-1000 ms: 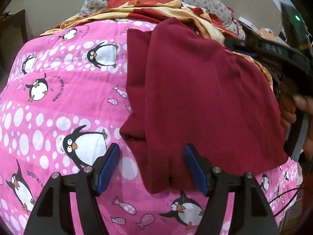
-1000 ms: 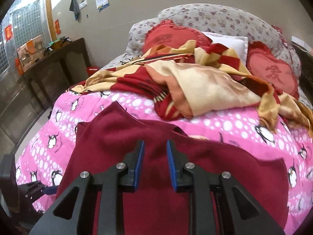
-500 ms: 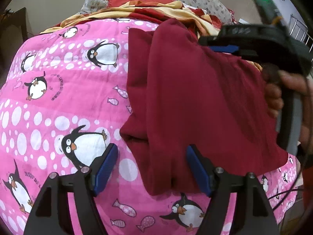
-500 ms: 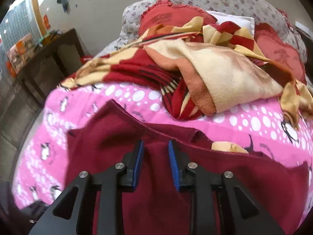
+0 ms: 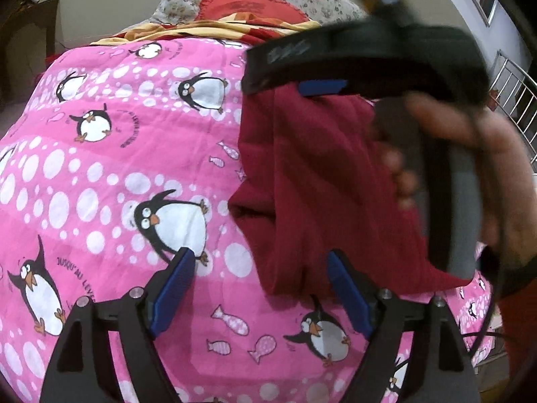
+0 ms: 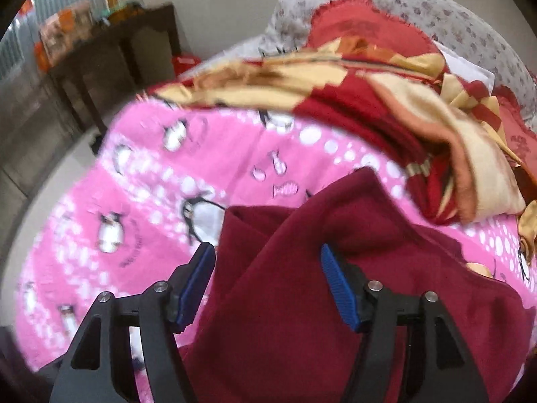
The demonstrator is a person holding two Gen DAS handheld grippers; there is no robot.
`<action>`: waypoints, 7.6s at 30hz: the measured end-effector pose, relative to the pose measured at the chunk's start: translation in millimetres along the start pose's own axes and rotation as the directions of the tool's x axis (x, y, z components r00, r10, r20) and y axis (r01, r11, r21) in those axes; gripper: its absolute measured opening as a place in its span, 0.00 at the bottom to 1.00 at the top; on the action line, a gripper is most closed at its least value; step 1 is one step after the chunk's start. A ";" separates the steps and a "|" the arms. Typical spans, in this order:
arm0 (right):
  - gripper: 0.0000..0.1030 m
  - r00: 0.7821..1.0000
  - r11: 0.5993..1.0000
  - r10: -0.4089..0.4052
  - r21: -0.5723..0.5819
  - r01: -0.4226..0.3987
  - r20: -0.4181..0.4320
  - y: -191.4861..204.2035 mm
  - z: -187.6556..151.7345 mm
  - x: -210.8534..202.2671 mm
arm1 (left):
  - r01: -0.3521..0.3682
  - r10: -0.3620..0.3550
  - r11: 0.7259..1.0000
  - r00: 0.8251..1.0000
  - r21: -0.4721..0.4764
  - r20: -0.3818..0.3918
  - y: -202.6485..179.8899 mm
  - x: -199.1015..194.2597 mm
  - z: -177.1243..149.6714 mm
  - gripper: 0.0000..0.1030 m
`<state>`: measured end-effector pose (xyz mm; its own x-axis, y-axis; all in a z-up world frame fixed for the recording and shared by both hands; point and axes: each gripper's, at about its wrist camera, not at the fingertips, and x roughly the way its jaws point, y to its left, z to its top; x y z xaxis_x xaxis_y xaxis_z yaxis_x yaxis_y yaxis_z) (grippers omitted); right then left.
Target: Fold small clothes
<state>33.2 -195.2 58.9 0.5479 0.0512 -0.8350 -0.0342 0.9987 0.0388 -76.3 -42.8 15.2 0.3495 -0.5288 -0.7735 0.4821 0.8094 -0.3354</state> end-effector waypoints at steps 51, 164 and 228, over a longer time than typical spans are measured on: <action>0.29 0.980 0.975 0.148 0.144 -0.167 0.134 -86.2 -25.7 -85.3 | 0.161 -0.207 0.942 0.970 0.295 0.130 -109.4 -26.9 31.9 0.25; 0.38 0.983 0.848 0.073 0.508 -0.151 0.170 -225.9 -278.4 -200.1 | 0.053 -0.035 0.957 0.997 0.285 -0.068 -234.9 64.5 11.7 0.77; 0.57 0.970 0.926 0.142 0.319 -0.200 0.195 -130.8 -249.0 -205.0 | 0.015 -0.009 0.996 0.998 0.093 -0.062 -99.2 -35.1 -26.1 0.80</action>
<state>-282.8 -338.1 88.2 0.6896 0.1933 -0.6979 0.1255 0.9172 0.3781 -157.3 -97.9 61.5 0.2946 -0.5190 -0.8024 0.5601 0.7741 -0.2950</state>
